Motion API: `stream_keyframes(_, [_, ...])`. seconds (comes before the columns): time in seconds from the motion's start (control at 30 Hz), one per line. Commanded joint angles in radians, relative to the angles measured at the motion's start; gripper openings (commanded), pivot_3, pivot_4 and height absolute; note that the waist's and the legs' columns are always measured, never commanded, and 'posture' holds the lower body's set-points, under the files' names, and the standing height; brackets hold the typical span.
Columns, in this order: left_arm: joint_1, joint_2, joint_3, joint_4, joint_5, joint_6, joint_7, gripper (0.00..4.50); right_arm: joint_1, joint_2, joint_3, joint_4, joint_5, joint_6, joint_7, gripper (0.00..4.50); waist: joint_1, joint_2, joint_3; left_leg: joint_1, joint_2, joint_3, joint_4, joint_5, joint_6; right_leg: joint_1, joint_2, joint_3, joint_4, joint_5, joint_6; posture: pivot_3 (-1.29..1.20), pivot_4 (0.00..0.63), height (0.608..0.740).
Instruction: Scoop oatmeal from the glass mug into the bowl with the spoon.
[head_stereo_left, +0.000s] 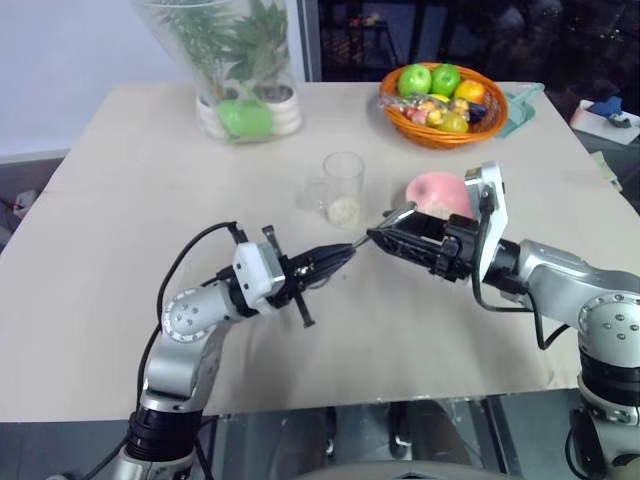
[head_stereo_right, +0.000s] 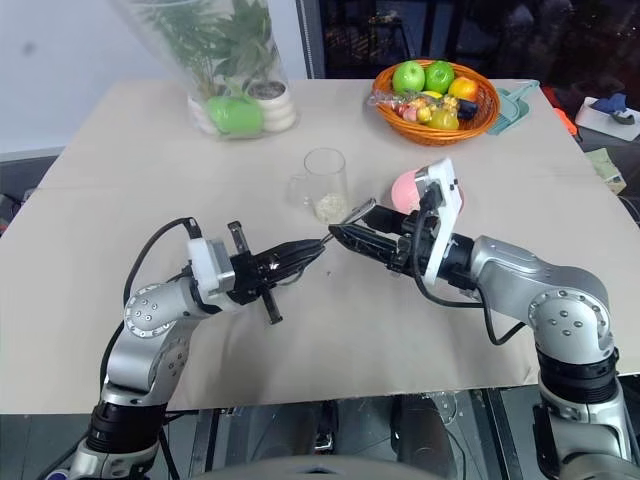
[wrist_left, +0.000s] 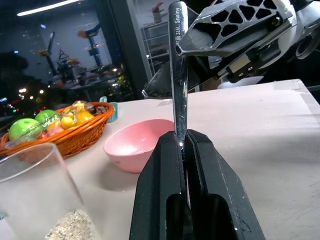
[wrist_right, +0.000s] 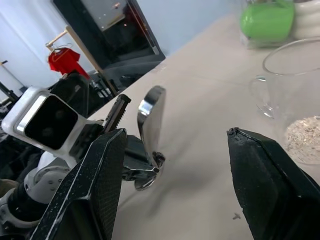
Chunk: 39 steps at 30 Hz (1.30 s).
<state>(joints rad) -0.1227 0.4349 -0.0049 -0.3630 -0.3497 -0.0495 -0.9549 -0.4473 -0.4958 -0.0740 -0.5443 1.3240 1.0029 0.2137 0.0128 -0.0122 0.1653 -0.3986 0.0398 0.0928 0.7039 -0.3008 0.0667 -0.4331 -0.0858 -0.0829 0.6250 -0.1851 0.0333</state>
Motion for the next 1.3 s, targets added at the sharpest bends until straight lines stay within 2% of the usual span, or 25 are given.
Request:
stream_keyframes(0.03, [-0.018,0.011,-0.005,0.007,0.012,-0.043,0.010,0.00,-0.025,-0.004,-0.004,-0.016,0.035,-0.010,-0.014,1.88,0.000,0.000,0.000,0.000,0.000,0.000,0.000,0.000,0.000,0.000,0.000,0.000,0.000,0.000,0.000,0.00,0.150,0.740])
stream_keyframes(0.17, [-0.017,0.015,-0.007,0.014,0.013,-0.056,0.018,0.00,-0.024,-0.006,-0.002,-0.014,0.054,-0.009,-0.028,0.04,0.000,0.000,0.000,0.000,0.000,0.000,0.000,0.000,0.000,0.000,0.000,0.000,0.000,0.000,0.001,0.00,0.150,0.740])
stream_keyframes(0.4, [-0.017,0.023,-0.019,0.027,0.031,-0.080,0.017,0.00,-0.026,-0.011,0.004,-0.013,0.078,-0.014,-0.048,0.04,0.000,0.000,0.000,0.000,0.000,0.000,0.000,0.000,0.000,0.000,0.000,0.000,0.000,0.000,0.001,0.00,0.150,0.740])
stream_keyframes(0.5, [-0.009,0.040,-0.010,-0.005,-0.048,0.033,0.022,1.01,-0.026,-0.013,0.007,-0.013,0.083,-0.018,-0.053,0.00,0.000,0.001,0.001,0.000,0.000,0.000,0.000,0.000,0.000,0.000,0.000,0.000,0.000,0.000,0.001,0.00,0.150,0.740])
stream_keyframes(0.53, [-0.013,0.035,0.001,-0.011,-0.052,0.055,0.051,1.49,-0.024,-0.015,0.006,-0.013,0.083,-0.020,-0.054,0.00,0.000,0.001,0.001,0.000,0.000,0.000,0.000,0.000,0.000,0.000,0.000,0.000,0.000,0.000,0.001,0.00,0.150,0.740])
stream_keyframes(0.63, [-0.028,-0.004,0.065,-0.029,-0.095,0.167,0.200,2.90,-0.007,-0.021,0.002,-0.019,0.080,-0.023,-0.056,0.00,0.001,0.001,0.001,0.000,0.000,0.000,0.000,0.000,0.000,0.000,0.000,0.000,0.000,0.001,0.001,0.00,0.150,0.740])
stream_keyframes(0.73, [-0.075,-0.032,0.148,-0.004,-0.138,0.360,0.396,4.29,0.035,-0.037,-0.007,-0.035,0.077,-0.031,-0.049,0.00,0.001,0.001,0.001,0.000,0.000,0.000,0.000,0.000,0.000,0.000,0.000,0.000,0.000,0.001,0.002,0.00,0.150,0.740])
stream_keyframes(0.83, [-0.142,-0.034,0.172,0.051,-0.094,0.480,0.531,4.41,0.065,-0.052,-0.007,-0.045,0.067,-0.045,-0.048,0.00,0.001,0.001,0.001,0.000,0.000,-0.001,0.000,0.000,0.000,0.000,0.000,-0.001,0.000,0.001,0.003,0.00,0.150,0.740])
stream_keyframes(1.0, [-0.325,-0.075,0.162,0.287,-0.048,0.516,0.614,4.41,0.102,-0.067,-0.018,-0.052,0.039,-0.070,-0.050,0.00,0.005,0.000,0.001,0.000,-0.002,-0.001,0.000,0.002,-0.004,0.001,0.000,-0.001,0.000,0.001,0.003,0.00,0.150,0.740])
stream_keyframes(1.13, [-0.405,-0.089,0.106,0.405,0.011,0.470,0.578,4.41,0.109,-0.068,-0.023,-0.055,0.032,-0.086,-0.054,0.00,0.001,0.000,0.001,-0.001,-0.002,0.000,0.000,0.003,-0.005,0.000,0.000,0.000,-0.001,0.001,0.003,0.00,0.150,0.740])
stream_keyframes(1.3, [-0.429,-0.097,0.095,0.448,0.020,0.448,0.545,4.41,0.131,-0.077,-0.036,-0.077,0.035,-0.103,-0.070,0.00,0.001,0.000,0.001,-0.001,-0.002,0.001,-0.001,0.003,-0.005,0.000,0.000,0.000,-0.001,0.001,0.003,0.00,0.150,0.740])
